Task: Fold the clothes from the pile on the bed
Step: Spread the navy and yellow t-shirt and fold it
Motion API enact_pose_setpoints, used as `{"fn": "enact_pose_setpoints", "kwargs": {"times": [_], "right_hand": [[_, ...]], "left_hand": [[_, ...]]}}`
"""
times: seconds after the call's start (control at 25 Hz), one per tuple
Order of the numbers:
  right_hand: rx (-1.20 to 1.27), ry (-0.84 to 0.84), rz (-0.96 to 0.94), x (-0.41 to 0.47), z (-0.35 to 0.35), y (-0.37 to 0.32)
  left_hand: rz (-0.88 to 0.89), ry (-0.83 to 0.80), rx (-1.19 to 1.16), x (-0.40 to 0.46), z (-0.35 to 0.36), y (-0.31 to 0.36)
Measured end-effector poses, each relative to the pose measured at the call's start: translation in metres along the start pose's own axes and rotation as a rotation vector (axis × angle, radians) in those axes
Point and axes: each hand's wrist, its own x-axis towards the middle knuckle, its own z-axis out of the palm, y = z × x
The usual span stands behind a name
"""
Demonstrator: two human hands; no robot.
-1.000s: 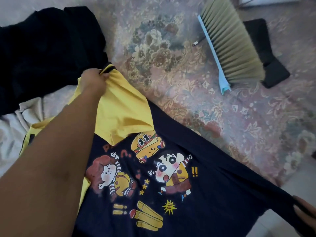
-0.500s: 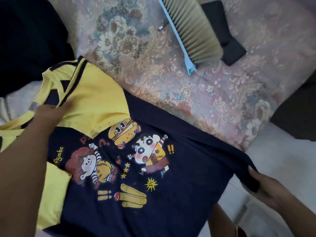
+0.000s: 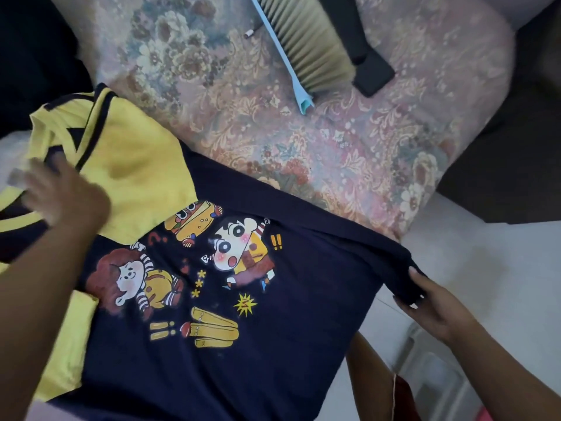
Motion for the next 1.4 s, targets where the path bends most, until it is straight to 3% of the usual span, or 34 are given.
{"fn": "enact_pose_setpoints", "kwargs": {"times": [0.08, 0.16, 0.2, 0.28, 0.4, 0.52, 0.68, 0.8, 0.92, 1.16, 1.32, 1.4], "right_hand": [[-0.017, -0.001, -0.02, 0.003, 0.001, -0.003], [0.002, -0.012, -0.021, 0.005, 0.003, -0.01], [0.004, -0.022, -0.018, 0.006, 0.004, -0.013], [-0.003, -0.046, -0.018, 0.004, 0.005, -0.018], [0.079, -0.039, -0.028, -0.001, -0.001, -0.024], [0.092, -0.041, -0.039, -0.01, -0.005, -0.033], [0.005, -0.09, -0.073, -0.021, -0.012, -0.043], [-0.025, -0.074, -0.101, -0.024, -0.015, -0.048], [-0.037, -0.031, -0.091, -0.023, -0.017, -0.05], [-0.108, 0.017, -0.115, -0.022, -0.014, -0.049], [-0.157, 0.042, -0.134, -0.035, -0.014, -0.049], [-0.216, 0.025, -0.147, -0.046, -0.014, -0.045]], "left_hand": [[0.412, 0.081, -0.001, -0.069, -0.011, 0.056], [1.02, 0.085, -0.088, -0.139, -0.019, 0.121], [1.265, -0.042, -0.101, -0.165, -0.011, 0.133], [1.548, -0.102, -0.089, -0.203, 0.004, 0.157], [1.722, -0.103, 0.122, -0.242, 0.017, 0.177], [1.741, -0.024, 0.233, -0.253, 0.024, 0.18], [1.419, -0.152, 0.443, -0.259, 0.016, 0.19], [1.338, -0.188, 0.431, -0.259, 0.004, 0.194], [1.327, -0.304, 0.43, -0.252, 0.003, 0.177], [1.091, -0.583, 0.468, -0.26, 0.01, 0.174], [1.008, -0.332, 0.158, -0.297, -0.004, 0.148], [0.932, -0.401, 0.205, -0.317, -0.002, 0.132]]}}
